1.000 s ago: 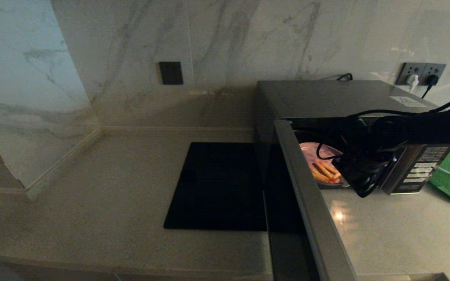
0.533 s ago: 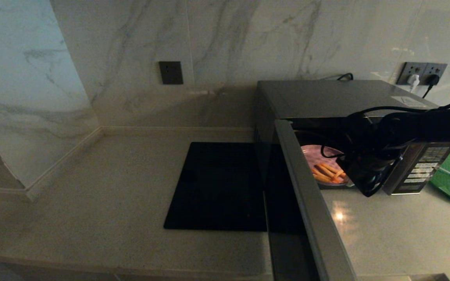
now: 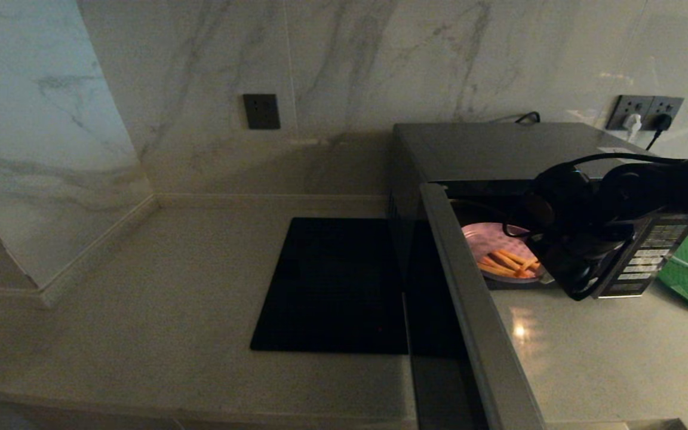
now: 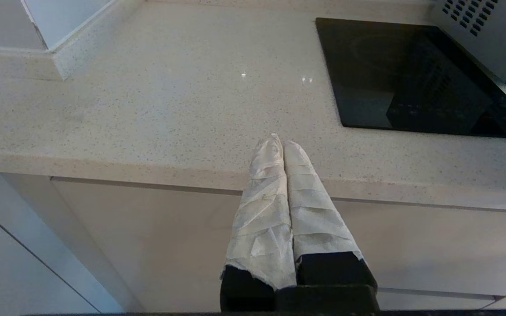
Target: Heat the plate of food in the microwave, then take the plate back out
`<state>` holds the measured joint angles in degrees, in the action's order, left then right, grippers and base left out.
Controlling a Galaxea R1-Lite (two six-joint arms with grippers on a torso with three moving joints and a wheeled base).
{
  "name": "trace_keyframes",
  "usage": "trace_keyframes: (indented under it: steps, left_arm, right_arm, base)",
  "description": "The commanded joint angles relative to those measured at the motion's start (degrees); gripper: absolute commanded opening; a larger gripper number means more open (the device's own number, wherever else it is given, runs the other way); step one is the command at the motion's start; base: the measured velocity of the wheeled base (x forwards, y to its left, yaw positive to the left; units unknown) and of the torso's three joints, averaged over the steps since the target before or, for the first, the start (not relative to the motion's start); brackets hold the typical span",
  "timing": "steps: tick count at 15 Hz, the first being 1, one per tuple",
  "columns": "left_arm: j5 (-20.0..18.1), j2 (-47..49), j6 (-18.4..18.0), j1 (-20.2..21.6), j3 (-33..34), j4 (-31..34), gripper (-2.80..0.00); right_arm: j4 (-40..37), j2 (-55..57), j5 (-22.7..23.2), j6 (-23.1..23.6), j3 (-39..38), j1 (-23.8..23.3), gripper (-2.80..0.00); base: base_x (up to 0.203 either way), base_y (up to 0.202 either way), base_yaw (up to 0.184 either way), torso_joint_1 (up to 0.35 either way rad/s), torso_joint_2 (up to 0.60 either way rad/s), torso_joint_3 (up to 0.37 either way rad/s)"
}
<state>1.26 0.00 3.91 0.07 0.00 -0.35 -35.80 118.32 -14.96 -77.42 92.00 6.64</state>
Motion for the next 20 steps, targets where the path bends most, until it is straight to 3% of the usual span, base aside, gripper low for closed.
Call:
trace_keyframes:
  steps: [1,9,17,20]
  left_arm:
    - [0.0,0.0,0.0,0.0,0.0,-0.1,-2.8]
    - [0.1,0.1,0.0,0.1,0.0,0.0,-2.8]
    - [0.1,0.0,0.0,0.1,0.0,0.0,-2.8]
    - [0.0,0.0,0.0,0.1,0.0,0.0,-2.8]
  right_arm:
    - [-0.2,-2.1,0.0,-0.4,-1.7,0.0,-2.8]
    - [-0.1,-11.3,0.8,-0.2,-9.1,0.2,-2.8]
    - [-0.4,-28.5,0.2,0.3,-24.7,0.9,-2.8]
    - [-0.5,-33.9,-2.1,0.3,-30.3,0.9,-2.8]
  base:
    - [0.0,0.0,0.0,0.0,0.0,0.0]
    - [0.0,0.0,0.0,0.0,0.0,0.0]
    - [0.0,0.0,0.0,0.0,0.0,0.0]
    - [0.0,0.0,0.0,0.0,0.0,0.0]
